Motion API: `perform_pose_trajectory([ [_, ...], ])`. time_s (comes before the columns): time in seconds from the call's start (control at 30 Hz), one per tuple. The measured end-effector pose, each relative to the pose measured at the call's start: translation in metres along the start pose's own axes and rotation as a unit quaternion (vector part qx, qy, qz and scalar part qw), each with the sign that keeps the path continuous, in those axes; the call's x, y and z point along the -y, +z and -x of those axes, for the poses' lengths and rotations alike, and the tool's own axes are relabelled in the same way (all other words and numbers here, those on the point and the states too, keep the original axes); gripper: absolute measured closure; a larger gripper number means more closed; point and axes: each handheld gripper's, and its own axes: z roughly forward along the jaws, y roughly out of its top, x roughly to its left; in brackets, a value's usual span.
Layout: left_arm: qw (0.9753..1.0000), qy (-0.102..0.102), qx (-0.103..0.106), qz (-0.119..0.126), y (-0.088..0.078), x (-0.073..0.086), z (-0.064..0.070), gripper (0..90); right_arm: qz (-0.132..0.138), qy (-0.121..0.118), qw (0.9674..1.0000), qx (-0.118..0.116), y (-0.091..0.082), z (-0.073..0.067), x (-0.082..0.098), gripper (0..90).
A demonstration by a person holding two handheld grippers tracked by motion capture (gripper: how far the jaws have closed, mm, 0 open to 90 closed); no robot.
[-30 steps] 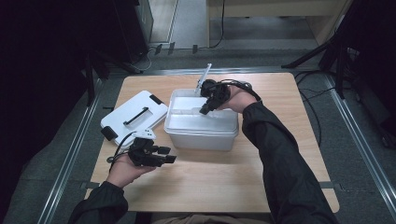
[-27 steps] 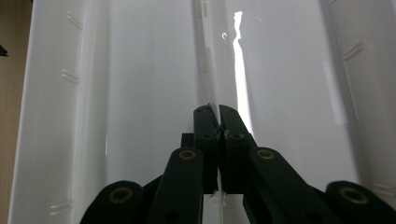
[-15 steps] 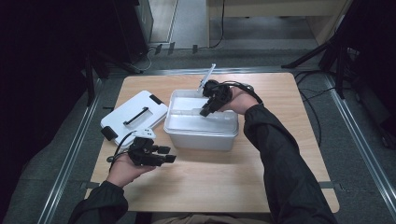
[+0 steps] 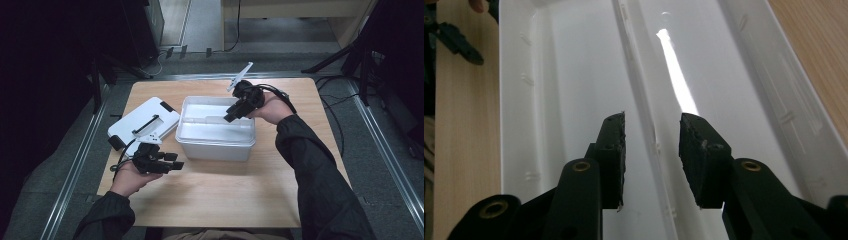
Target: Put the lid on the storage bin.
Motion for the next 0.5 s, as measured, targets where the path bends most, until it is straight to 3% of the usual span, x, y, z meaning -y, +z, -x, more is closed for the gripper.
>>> perform_pose_trajectory([
  [0.27, 0.9997, -0.013, -0.019, 0.004, -0.008, -0.002, -0.019, 48.8, 0.015, 0.019, 0.9995, 0.019, -0.023, 0.001, 0.031, 61.2],
  [0.5, 0.9983, -0.029, -0.051, 0.007, -0.017, -0.004, -0.043, 49.2, 0.022, 0.031, 0.9987, 0.035, -0.043, -0.001, 0.059, 60.2],
])
